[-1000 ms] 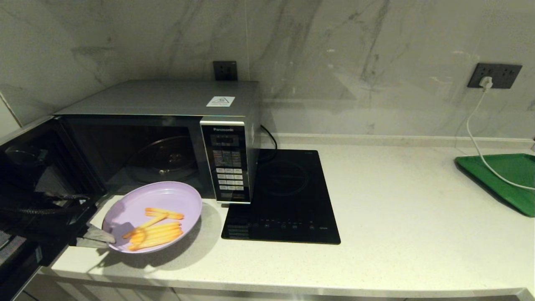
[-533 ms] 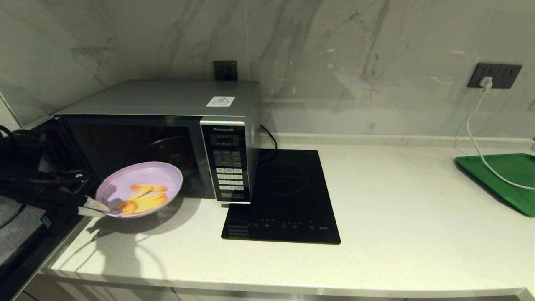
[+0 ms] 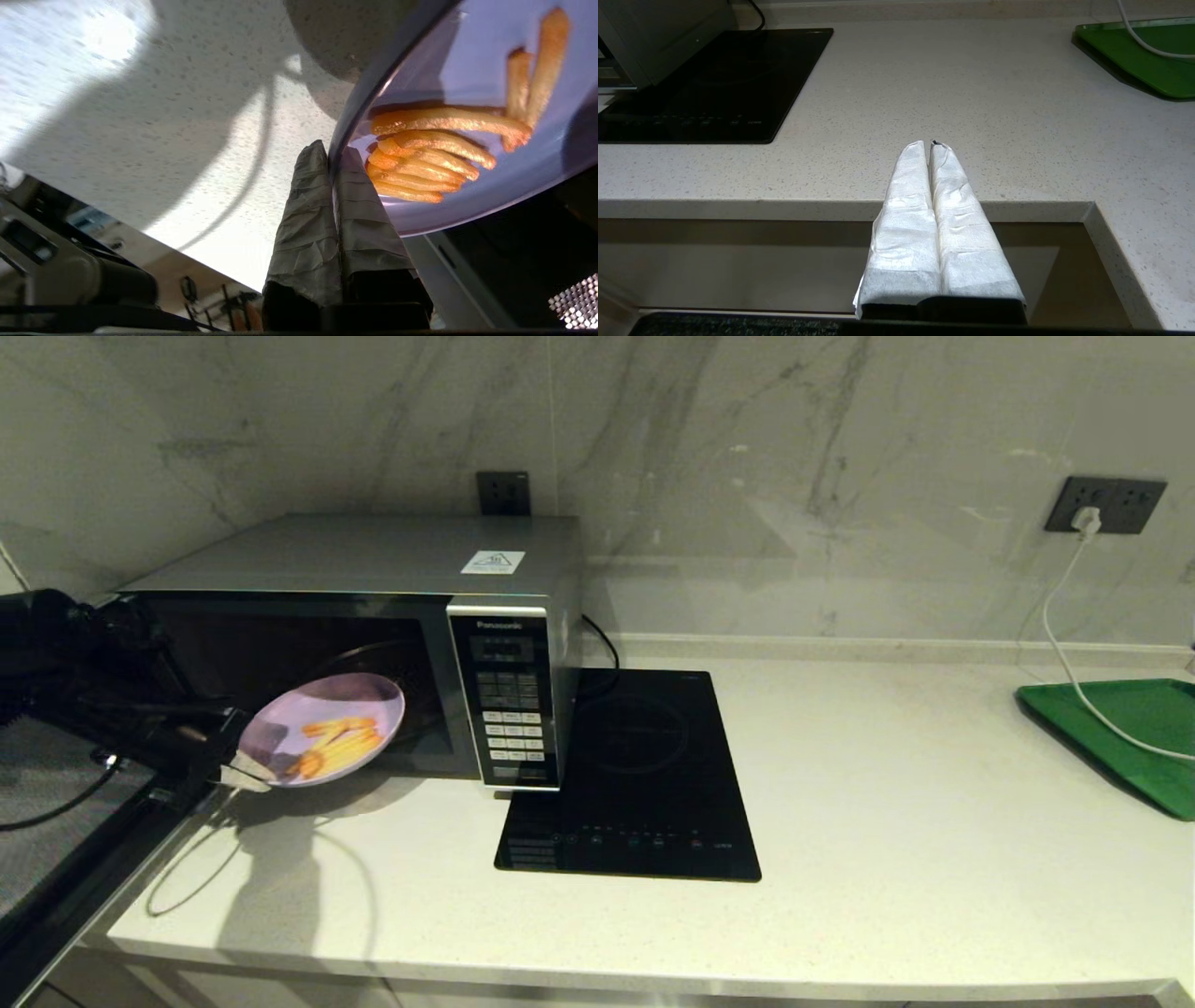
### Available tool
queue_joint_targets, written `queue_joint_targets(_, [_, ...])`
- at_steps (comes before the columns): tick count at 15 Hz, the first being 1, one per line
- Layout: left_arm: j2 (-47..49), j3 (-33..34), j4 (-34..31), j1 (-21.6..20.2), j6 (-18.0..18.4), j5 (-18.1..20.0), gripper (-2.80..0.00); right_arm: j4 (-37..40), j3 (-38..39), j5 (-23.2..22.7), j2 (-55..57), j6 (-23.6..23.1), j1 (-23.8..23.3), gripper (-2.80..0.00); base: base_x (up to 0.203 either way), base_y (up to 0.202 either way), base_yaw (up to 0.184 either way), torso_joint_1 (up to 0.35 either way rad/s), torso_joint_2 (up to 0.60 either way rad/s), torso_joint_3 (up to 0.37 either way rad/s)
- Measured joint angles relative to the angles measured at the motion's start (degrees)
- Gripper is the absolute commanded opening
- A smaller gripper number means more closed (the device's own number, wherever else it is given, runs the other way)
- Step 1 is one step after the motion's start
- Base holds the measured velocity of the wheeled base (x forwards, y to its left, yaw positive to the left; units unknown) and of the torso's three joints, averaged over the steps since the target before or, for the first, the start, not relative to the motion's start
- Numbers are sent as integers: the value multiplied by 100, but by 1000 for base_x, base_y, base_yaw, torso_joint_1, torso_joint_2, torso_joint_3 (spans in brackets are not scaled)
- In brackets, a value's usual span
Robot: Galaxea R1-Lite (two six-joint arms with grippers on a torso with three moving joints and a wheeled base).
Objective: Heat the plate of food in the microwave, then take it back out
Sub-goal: Put the plate in the microwave oven
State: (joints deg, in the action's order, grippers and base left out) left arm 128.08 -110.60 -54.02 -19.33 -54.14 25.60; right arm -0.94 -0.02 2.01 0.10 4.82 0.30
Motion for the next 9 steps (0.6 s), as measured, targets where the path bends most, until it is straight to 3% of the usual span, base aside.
queue_joint_targets(9, [-6,-42,53,479,-1323,172,-280,0,0,0,0,-11,0,-280,0,0,0,0,0,0])
